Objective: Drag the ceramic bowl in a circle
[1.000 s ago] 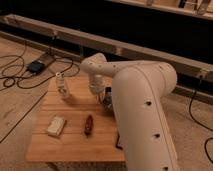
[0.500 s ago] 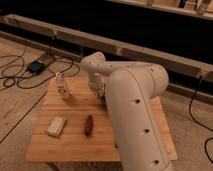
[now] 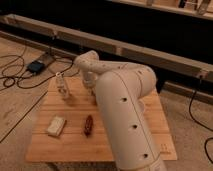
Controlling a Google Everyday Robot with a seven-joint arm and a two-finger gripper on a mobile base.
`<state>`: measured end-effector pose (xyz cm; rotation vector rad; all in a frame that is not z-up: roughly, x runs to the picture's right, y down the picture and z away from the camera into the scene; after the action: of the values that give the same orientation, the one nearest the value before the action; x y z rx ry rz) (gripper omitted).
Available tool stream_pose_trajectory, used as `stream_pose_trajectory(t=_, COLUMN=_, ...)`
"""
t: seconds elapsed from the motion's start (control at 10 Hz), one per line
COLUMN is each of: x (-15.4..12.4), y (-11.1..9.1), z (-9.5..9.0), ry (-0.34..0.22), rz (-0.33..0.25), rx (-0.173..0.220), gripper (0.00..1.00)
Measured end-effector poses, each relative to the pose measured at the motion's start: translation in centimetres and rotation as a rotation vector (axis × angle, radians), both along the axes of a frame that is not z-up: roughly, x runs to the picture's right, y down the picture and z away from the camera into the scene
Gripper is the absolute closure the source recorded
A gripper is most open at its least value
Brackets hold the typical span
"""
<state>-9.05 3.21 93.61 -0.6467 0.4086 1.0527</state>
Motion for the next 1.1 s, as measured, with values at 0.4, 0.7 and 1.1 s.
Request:
stream_pose_trajectory(t=0.4, x=-4.6, y=0.4, z=-0.2, ry=-0.096, rz=-0.047, rx=-0.003, gripper=1.0)
stream_pose_trajectory(t=0.7, x=-7.1, y=1.9, z=-1.9, ry=-0.163, rz=-0.092, rx=-0.029, gripper=1.0)
stream_pose_trajectory(t=1.1, x=-7.7, y=3.2, z=-3.4, ry=-0.203, rz=-0.119, rx=-0.06, gripper=1.0)
